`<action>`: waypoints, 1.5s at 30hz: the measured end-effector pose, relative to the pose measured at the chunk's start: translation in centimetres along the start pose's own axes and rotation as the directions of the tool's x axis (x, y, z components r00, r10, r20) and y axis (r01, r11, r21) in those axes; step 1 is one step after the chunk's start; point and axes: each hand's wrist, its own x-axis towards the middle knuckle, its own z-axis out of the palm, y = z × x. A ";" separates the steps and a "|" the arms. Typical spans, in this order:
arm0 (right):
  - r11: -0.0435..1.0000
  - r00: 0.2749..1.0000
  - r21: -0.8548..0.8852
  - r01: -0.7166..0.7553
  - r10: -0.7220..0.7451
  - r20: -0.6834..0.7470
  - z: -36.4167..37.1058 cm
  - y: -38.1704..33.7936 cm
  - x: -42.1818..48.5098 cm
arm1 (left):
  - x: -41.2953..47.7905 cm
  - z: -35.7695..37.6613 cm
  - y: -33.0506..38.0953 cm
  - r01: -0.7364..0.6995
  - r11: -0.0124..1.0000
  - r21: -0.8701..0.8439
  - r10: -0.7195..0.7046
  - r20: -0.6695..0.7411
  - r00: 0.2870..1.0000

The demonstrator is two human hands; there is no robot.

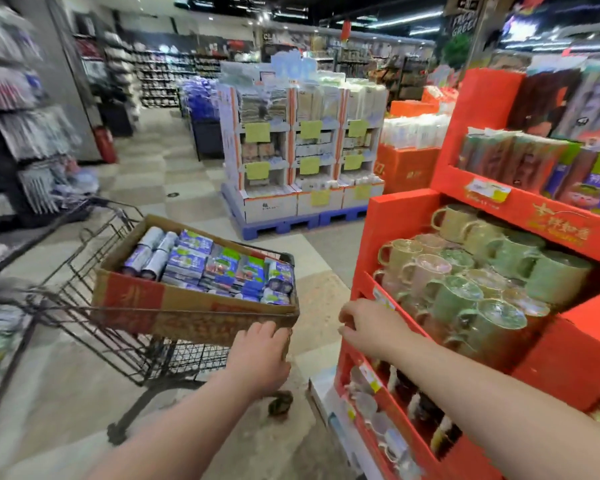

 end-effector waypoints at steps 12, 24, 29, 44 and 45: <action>0.984 0.983 0.024 0.176 -0.174 -0.063 -1.1 -6.5 15.6 | 3.2 2.9 -8.1 0.202 0.979 -0.021 -0.199 0.096 0.975; 0.962 0.952 0.025 0.271 -0.272 0.142 4.1 -4.4 29.4 | 15.3 1.5 -12.6 0.325 0.946 0.010 -0.324 0.123 0.938; 0.960 0.930 0.017 0.280 -0.276 0.243 7.4 -3.8 32.1 | 19.0 0.8 -15.2 0.344 0.939 -0.018 -0.340 0.108 0.934; 0.992 0.850 0.020 -0.127 0.098 0.518 17.1 -2.4 41.1 | 29.6 6.1 -27.6 0.312 0.950 -0.029 -0.289 0.303 0.908; 0.986 0.833 0.026 -0.167 0.127 0.538 17.9 -2.5 41.5 | 30.0 7.0 -28.6 0.323 0.946 -0.027 -0.296 0.333 0.895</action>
